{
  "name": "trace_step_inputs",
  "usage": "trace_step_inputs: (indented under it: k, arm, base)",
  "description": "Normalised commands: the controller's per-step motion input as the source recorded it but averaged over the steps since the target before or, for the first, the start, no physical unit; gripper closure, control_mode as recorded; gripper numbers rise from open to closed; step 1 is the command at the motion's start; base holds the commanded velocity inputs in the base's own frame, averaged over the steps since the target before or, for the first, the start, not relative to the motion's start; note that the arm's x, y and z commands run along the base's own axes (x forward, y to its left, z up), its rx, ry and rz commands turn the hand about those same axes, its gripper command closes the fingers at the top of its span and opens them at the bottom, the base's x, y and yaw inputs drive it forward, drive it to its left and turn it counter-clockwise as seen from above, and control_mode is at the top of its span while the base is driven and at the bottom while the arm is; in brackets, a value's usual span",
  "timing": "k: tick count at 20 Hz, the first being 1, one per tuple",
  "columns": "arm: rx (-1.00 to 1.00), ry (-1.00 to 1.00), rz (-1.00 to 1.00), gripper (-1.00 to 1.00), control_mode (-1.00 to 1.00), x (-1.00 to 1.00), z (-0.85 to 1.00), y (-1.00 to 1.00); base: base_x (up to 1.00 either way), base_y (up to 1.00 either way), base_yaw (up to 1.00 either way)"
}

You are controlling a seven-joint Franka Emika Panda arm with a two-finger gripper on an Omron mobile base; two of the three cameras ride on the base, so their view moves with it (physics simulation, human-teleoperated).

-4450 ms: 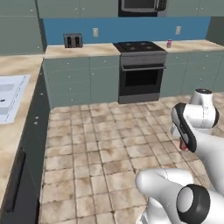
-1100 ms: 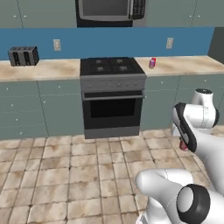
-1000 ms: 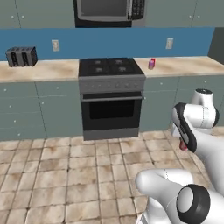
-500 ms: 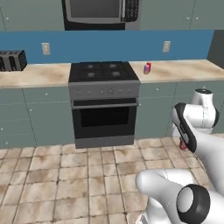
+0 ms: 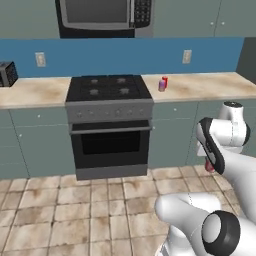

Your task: Four empty soda cans are scattered around the kitchen. Gather all the cans and cluster them next to the stove for recycling.

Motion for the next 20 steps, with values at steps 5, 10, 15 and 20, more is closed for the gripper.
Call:
trace_step_inputs:
  k: [5,10,15,20]
  arm:
    - [0.00,0.00,0.00,1.00,1.00,0.00,0.00,0.00]
    - [0.00,0.00,0.00,1.00,1.00,0.00,0.00,0.00]
    - [0.00,0.00,0.00,1.00,1.00,0.00,0.00,0.00]
    - [0.00,0.00,0.00,1.00,1.00,0.00,0.00,0.00]
  base:
    - [0.53,-0.48,0.01]
    - [0.53,-0.48,0.01]
    - [0.51,-0.48,0.01]
    - [0.47,-0.47,0.03]
